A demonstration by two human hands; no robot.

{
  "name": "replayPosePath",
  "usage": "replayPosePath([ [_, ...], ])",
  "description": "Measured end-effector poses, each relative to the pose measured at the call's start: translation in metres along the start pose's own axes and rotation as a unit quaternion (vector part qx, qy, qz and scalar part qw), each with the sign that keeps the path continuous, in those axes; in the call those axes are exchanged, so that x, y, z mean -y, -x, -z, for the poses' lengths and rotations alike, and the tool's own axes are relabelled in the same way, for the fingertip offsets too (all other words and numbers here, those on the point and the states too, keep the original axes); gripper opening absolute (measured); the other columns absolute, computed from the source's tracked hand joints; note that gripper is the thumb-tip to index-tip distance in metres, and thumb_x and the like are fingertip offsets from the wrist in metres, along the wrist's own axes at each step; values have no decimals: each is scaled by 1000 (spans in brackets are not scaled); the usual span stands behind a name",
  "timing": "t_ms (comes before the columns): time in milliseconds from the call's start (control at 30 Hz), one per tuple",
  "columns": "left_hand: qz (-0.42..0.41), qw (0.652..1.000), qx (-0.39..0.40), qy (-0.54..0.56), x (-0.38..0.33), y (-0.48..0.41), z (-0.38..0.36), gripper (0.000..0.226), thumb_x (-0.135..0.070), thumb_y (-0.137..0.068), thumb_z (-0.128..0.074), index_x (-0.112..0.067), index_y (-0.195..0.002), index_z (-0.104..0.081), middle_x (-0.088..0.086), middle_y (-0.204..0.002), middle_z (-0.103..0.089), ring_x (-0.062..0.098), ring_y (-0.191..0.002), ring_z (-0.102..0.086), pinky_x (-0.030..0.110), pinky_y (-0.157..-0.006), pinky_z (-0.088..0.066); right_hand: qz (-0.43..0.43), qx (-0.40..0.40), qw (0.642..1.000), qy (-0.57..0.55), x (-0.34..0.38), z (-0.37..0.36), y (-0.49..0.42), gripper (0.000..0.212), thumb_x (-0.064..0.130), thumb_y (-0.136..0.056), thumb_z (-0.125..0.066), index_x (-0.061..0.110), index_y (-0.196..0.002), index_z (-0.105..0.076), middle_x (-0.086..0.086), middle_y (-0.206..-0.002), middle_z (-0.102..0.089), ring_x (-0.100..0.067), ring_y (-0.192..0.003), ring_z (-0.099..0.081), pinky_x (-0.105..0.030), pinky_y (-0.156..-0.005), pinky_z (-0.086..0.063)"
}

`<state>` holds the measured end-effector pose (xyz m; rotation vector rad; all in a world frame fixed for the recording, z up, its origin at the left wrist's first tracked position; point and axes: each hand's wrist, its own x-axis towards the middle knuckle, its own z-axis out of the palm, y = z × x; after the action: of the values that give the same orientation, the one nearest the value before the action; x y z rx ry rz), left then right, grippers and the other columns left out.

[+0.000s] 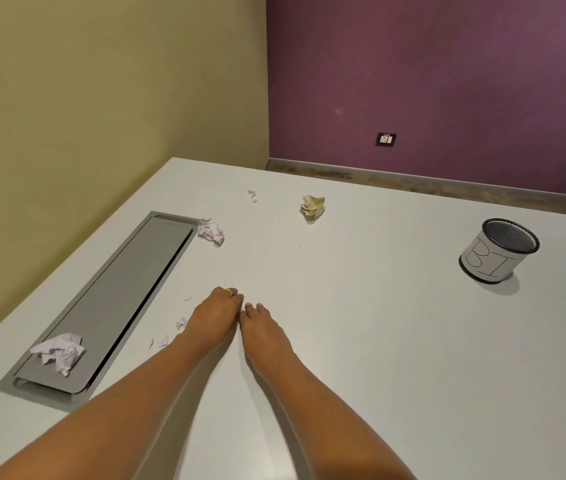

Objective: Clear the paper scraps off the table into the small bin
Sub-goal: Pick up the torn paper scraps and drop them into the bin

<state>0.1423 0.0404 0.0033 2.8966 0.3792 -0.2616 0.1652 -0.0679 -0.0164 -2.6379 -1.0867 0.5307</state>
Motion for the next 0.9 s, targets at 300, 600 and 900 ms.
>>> replayPosePath([
  [300,52,993,-14,106,-2,8,-6,19,6,-87,-44,-5,-86,-59,16,-97,-59,25,-91,-57,31,-73,-39,77,-68,993,56,-16,-2,23,35,-26,-79,-37,6,-84,-51,-9,-64,-32,-28,-91,-42,-30,-65,-34],
  [600,-49,996,-30,65,-27,4,-7,26,-16,-67,-16,-13,-82,-38,2,-93,-37,16,-83,-35,29,-75,-33,43,-89,994,53,-47,16,44,36,-25,-75,-41,9,-66,-39,-20,-86,-55,-25,-79,-37,-32,-64,-30],
  [900,-121,989,-64,61,-128,-45,-6,26,6,-87,-42,2,-103,-62,14,-112,-58,30,-98,-58,31,-82,-48,-94,-170,981,24,-156,61,81,34,-17,-74,-42,9,-57,-28,-8,-66,-37,-21,-77,-37,-32,-60,-27],
])
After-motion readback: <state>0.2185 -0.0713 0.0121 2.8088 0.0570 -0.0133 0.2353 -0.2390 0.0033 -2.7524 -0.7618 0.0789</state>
